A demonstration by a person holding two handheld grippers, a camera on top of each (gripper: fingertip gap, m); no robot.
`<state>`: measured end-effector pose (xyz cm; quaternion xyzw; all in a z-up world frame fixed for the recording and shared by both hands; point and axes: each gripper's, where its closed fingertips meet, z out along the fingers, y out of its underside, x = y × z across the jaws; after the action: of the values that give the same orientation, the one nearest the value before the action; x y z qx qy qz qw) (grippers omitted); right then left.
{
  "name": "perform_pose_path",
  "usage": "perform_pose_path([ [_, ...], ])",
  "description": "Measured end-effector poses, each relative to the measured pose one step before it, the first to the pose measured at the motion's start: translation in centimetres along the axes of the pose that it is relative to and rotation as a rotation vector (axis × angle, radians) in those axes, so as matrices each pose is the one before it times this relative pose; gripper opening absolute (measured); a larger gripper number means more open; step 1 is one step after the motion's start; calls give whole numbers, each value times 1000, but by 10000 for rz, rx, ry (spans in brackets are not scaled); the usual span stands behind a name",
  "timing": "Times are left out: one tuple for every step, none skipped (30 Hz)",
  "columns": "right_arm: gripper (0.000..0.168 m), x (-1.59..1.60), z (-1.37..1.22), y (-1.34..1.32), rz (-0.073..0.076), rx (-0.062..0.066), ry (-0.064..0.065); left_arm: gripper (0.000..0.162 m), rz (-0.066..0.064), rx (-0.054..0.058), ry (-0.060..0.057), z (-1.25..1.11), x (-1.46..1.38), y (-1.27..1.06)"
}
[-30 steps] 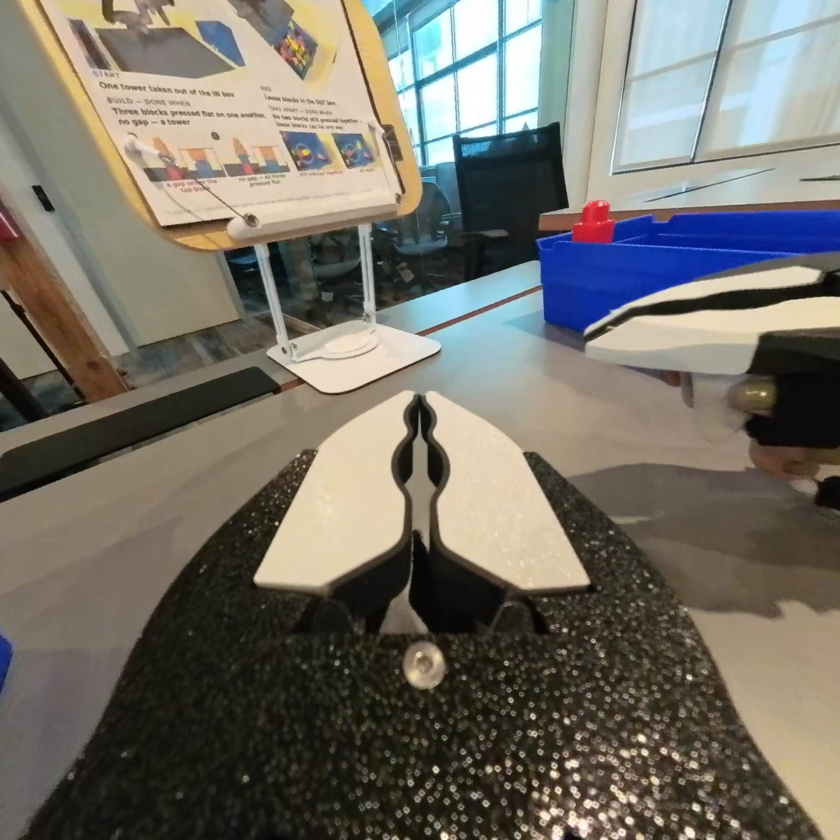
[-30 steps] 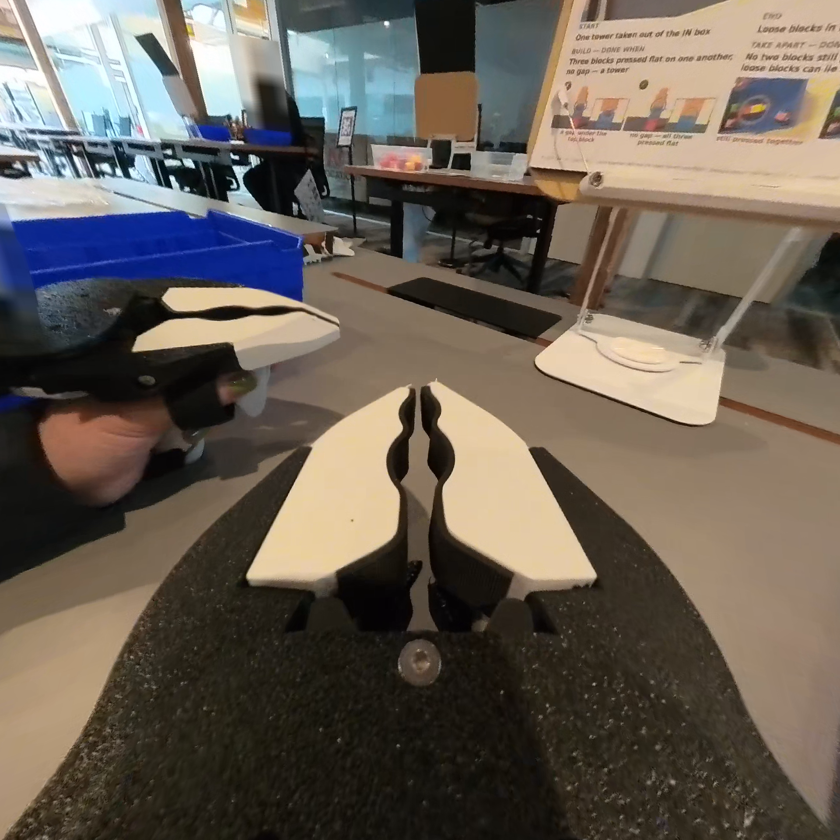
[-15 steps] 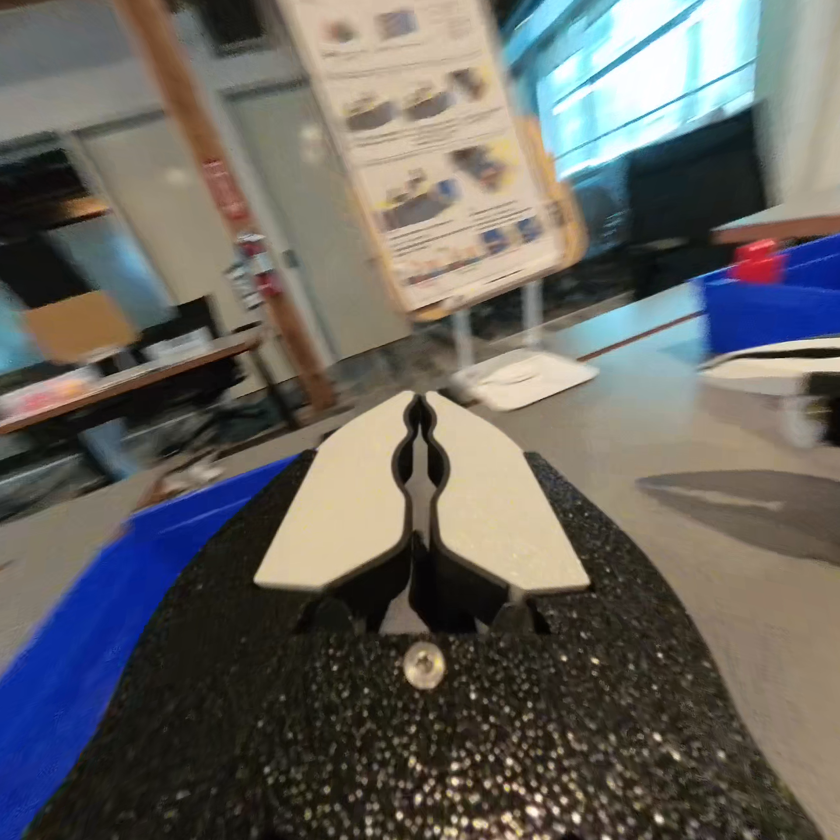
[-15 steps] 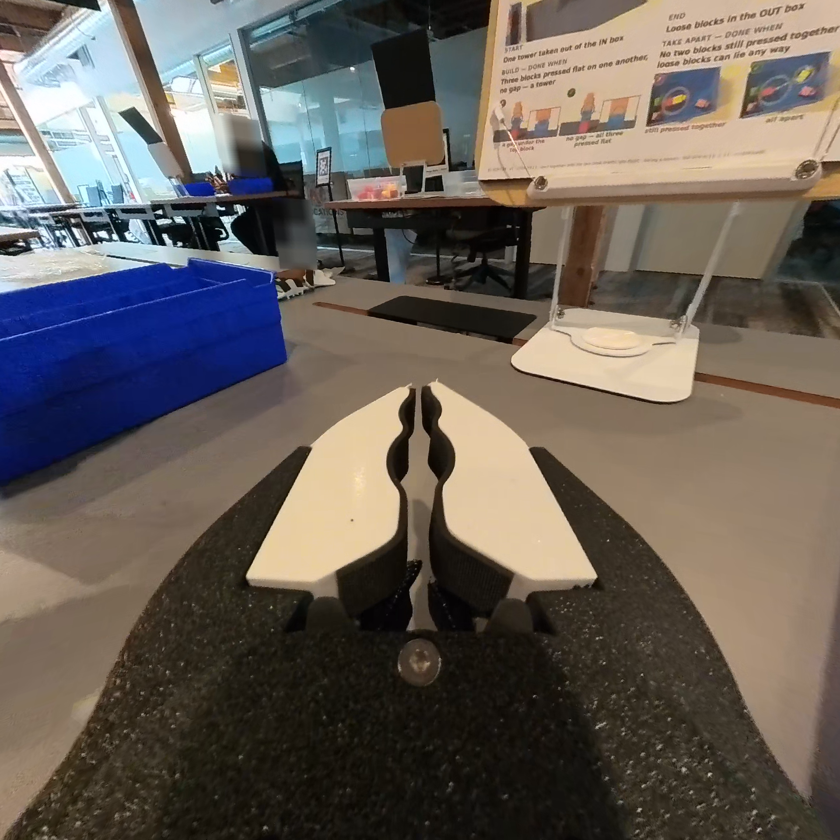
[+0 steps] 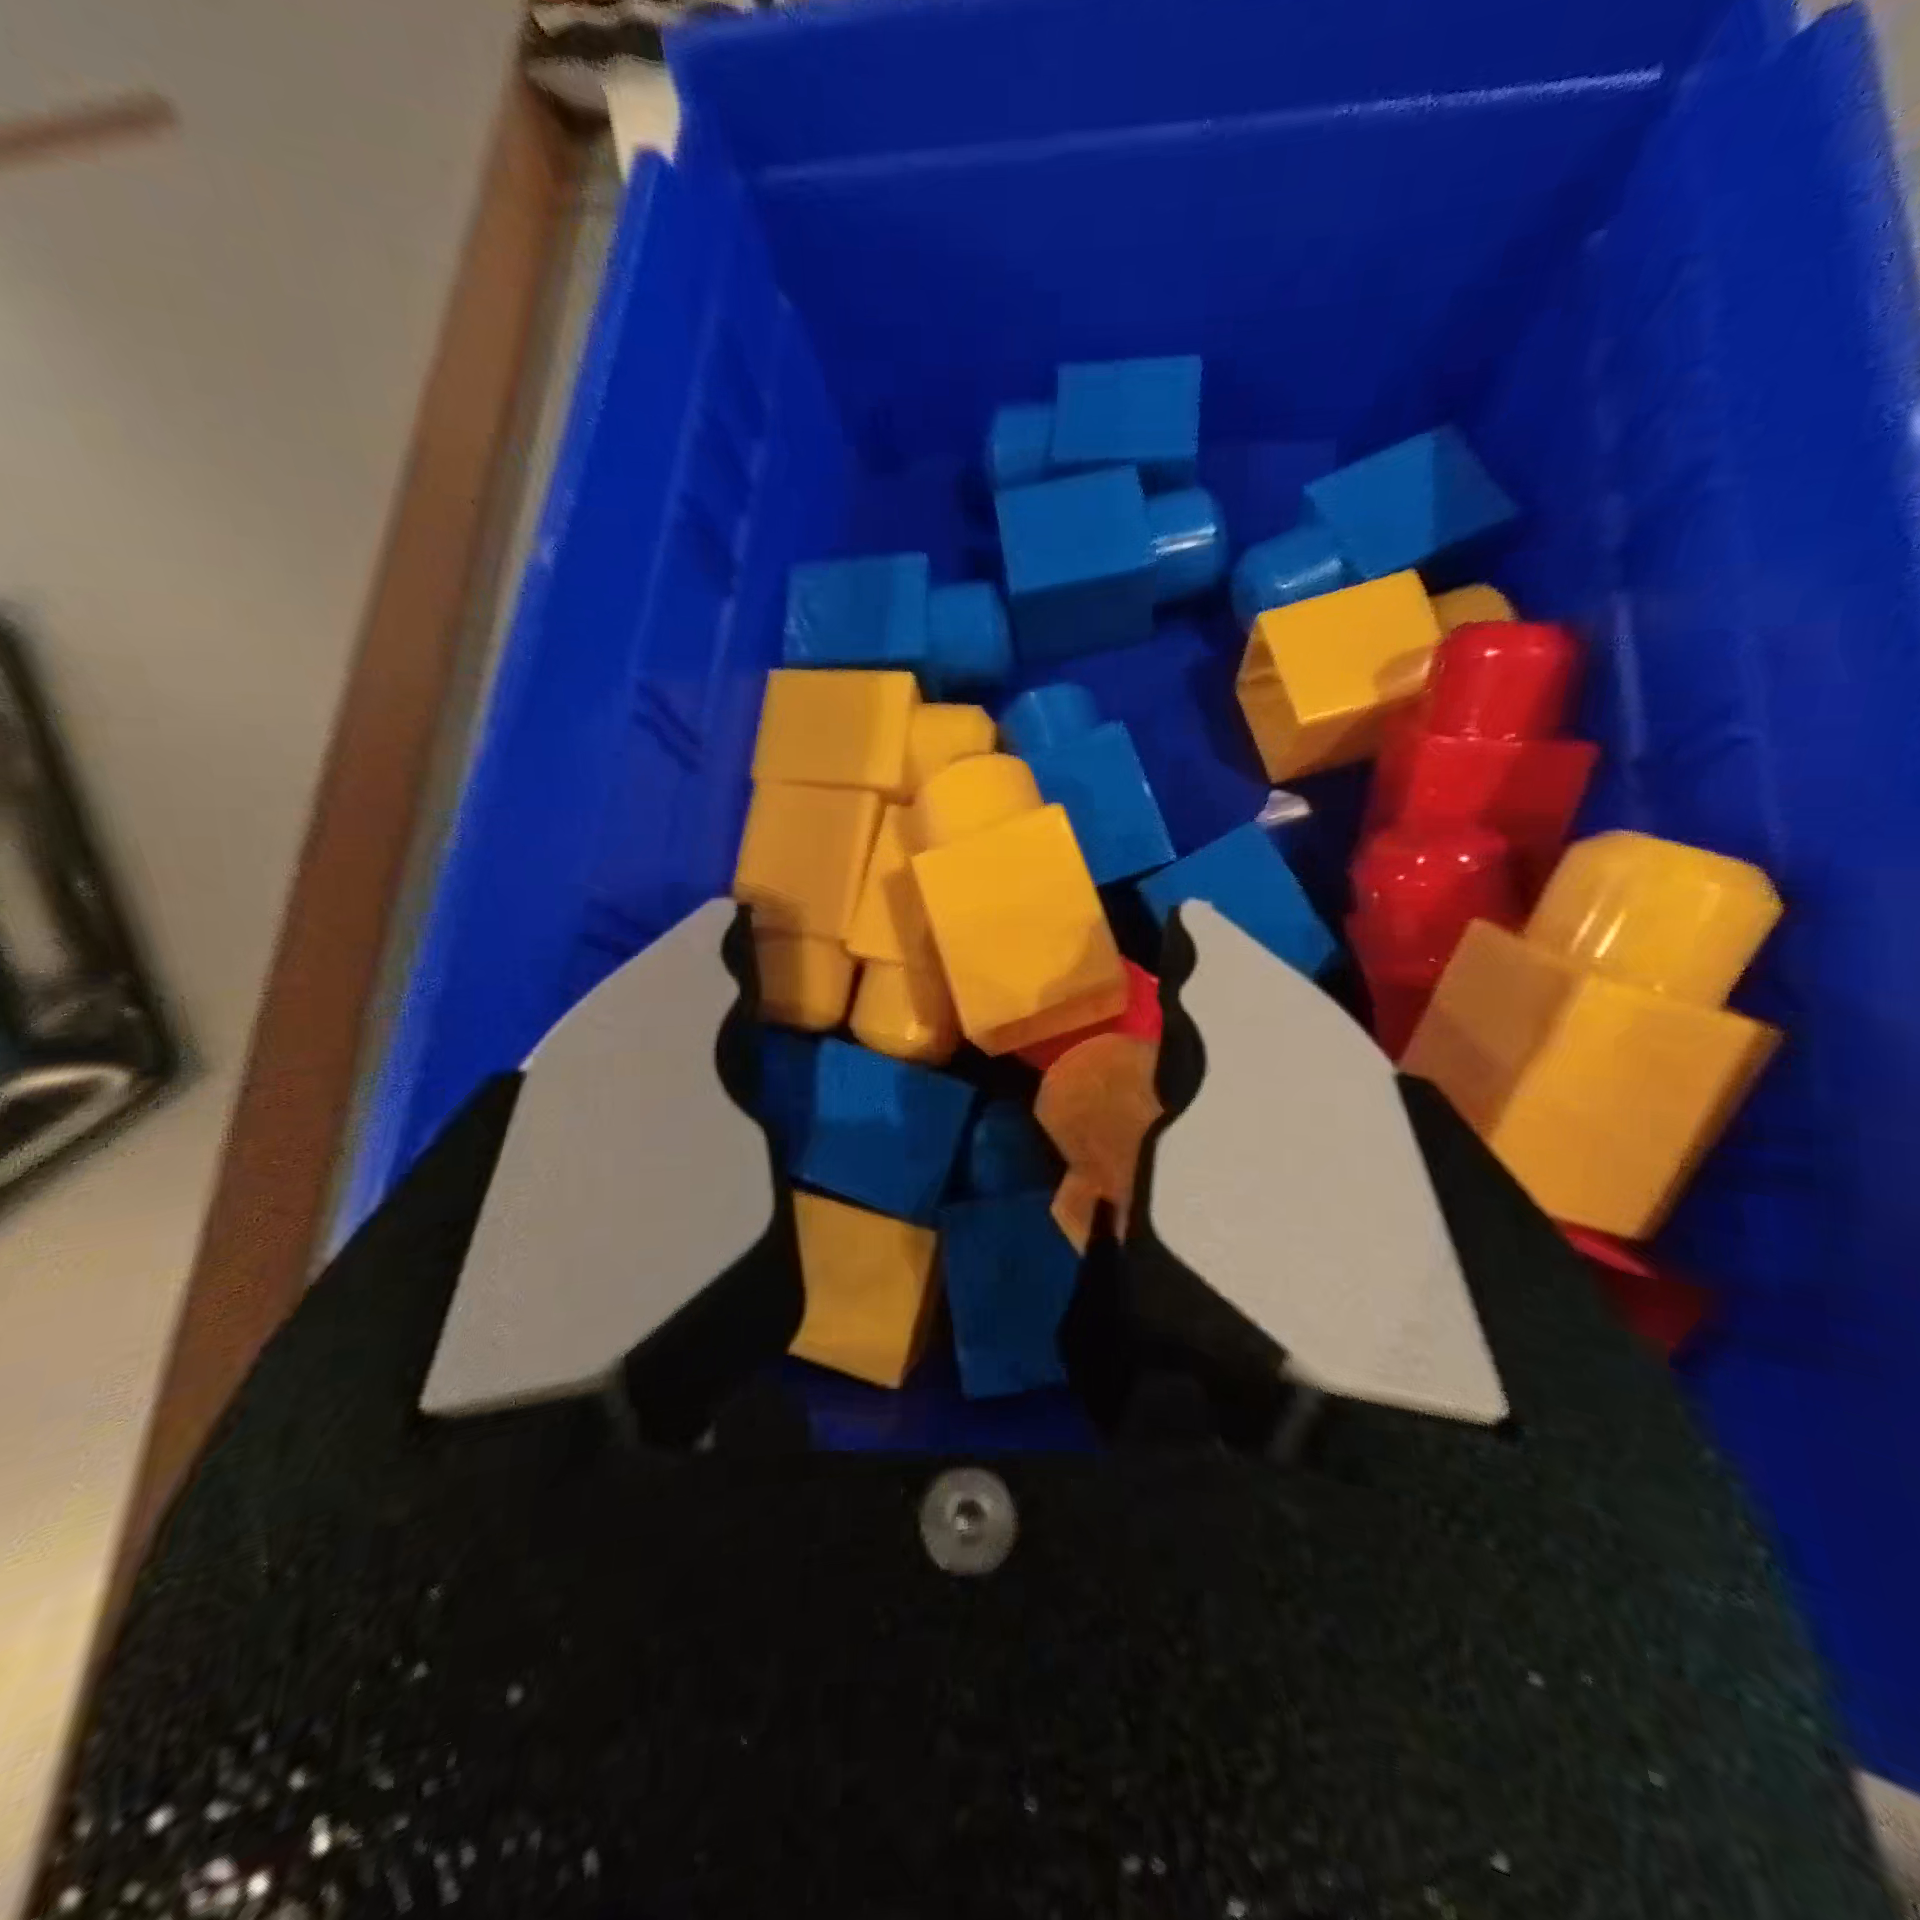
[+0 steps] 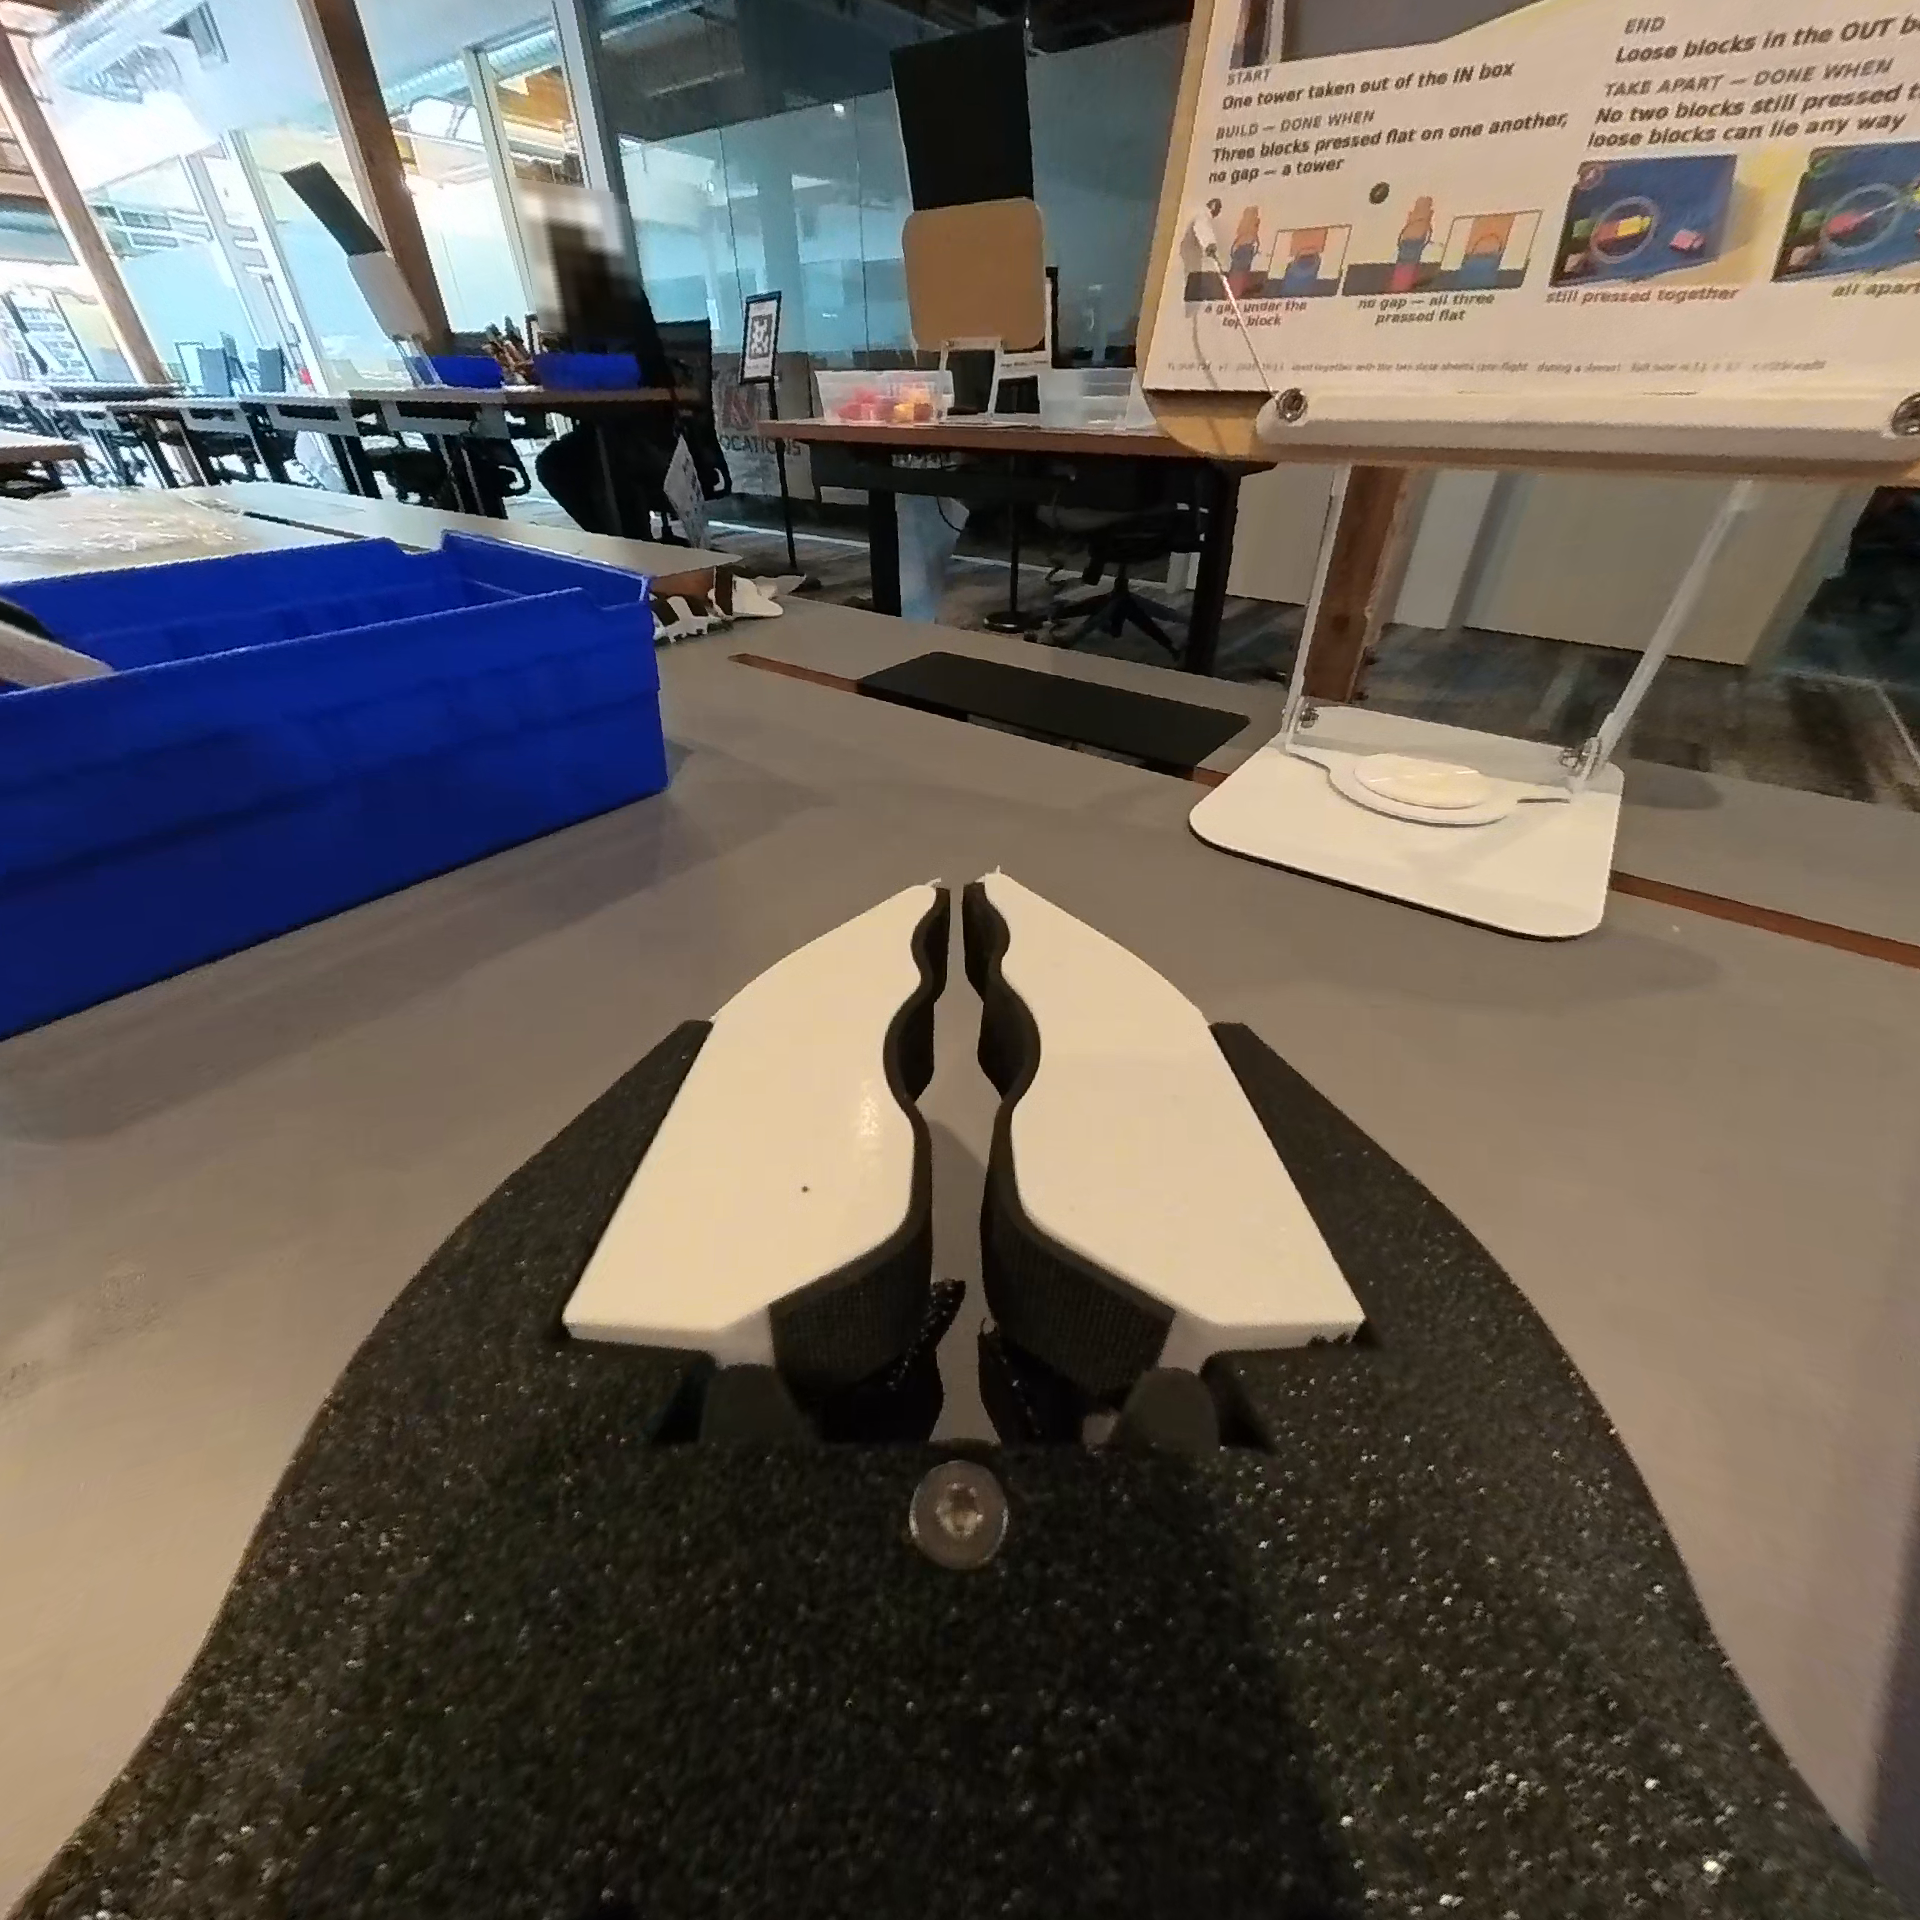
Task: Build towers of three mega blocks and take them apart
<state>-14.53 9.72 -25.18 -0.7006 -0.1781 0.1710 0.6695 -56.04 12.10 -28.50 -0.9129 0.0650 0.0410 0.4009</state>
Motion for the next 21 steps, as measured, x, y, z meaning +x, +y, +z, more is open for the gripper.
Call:
perform_pose_path([
  [2,-4,-28,-79,13,39,-9,74,-258,-177,191,257,1,185],
  [2,5,-25,-51,8,17,6,73,-151,-199,127,218,5,191],
  [2,-4,-19,-46,4,13,-7,72,-63,-180,72,215,6,141],
  [2,-7,-10,-46,8,13,-11,70,9,-143,10,200,4,87],
  [2,-2,-25,-62,7,18,0,68,58,-127,-32,176,16,74],
  [2,1,-21,-58,-1,23,-2,67,78,-109,-34,173,79,39],
  [2,-6,-15,-34,0,11,-4,65,71,-91,-15,172,132,38],
  [2,6,-3,-14,4,3,1,64,56,-101,16,179,184,60],
  [2,-1,-5,-10,3,0,-6,63,22,-146,37,198,200,151],
  [2,-20,2,-5,1,-4,-8,62,-16,-171,20,173,125,198],
  [2,-19,-12,-22,-9,2,-5,60,-25,-124,-41,145,14,151],
  [2,-15,-8,-36,-22,13,2,54,-18,-57,-104,94,-91,75],
  [2,-14,-17,-35,-27,13,3,49,8,-20,-126,55,-118,25],
  [2,-23,0,-26,-22,5,-2,41,48,-8,-155,27,-152,16],
  [2,-16,-10,-14,-10,4,-4,37,81,-8,-165,12,-157,26],
  [2,-34,1,-19,2,7,-14,37,77,0,-129,-5,-110,11],
  [2,-37,-1,-5,9,4,-13,37,58,35,-129,-74,-115,-43],
  [2,-5,10,-2,7,2,-4,37,54,111,-178,-216,-174,-143],
  [2,-14,-8,-12,2,2,-6,37,45,224,-198,-428,-179,-299],
  [2,24,-12,-22,-2,9,7,37,38,344,-147,-664,-63,-508],
  [2,39,-17,-29,-9,15,19,37,42,437,-69,-889,128,-730],
])
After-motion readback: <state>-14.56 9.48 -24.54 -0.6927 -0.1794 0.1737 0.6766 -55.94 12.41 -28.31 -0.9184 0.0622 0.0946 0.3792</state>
